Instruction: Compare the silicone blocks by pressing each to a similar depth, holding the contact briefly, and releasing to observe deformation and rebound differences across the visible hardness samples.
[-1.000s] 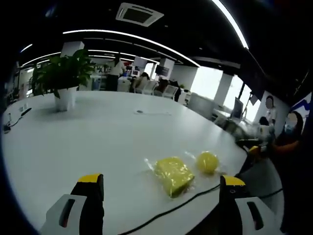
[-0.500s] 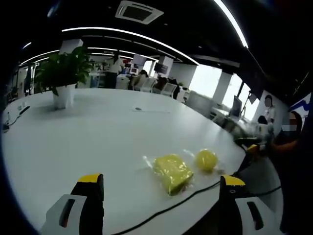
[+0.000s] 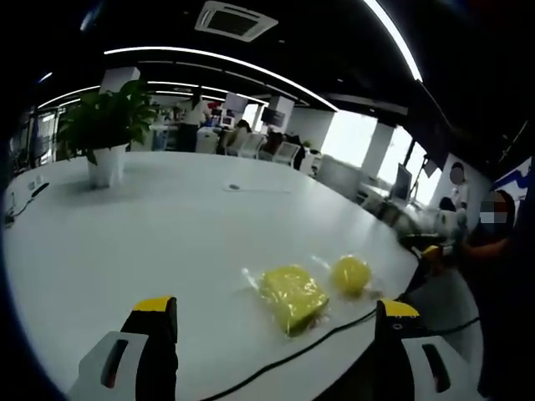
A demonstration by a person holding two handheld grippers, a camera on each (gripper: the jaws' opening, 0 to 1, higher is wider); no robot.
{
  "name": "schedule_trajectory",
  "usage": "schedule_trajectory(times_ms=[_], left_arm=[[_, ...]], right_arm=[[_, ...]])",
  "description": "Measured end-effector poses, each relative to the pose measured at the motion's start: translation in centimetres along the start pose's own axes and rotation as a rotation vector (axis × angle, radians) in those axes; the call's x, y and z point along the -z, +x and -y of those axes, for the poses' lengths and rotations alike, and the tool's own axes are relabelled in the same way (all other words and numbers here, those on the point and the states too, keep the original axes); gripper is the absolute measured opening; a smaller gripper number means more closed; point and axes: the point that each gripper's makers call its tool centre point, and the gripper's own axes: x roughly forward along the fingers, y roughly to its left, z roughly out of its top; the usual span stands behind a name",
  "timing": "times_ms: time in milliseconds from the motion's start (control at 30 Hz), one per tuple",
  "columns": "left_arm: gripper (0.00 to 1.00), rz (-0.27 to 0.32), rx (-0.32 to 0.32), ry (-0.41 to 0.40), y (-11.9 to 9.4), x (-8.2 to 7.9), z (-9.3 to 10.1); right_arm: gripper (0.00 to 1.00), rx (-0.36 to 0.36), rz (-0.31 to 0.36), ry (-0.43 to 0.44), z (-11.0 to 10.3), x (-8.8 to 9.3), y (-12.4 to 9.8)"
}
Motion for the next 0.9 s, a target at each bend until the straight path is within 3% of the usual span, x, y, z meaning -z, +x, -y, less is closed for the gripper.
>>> schedule_trajectory(times_ms=[767, 900], left_arm=[[1.00, 0.003, -0.009, -0.014, -0.09, 0.01, -0.23], [1.00, -0.021, -0.034, -0.055, 0.04, -0.05, -0.51]], right_arm=[[0.96, 0.007, 0.005, 0.019, -0.16, 0.56, -0.01], [0.96, 0.007, 0.003, 0.022, -0.17, 0.70, -0.11]])
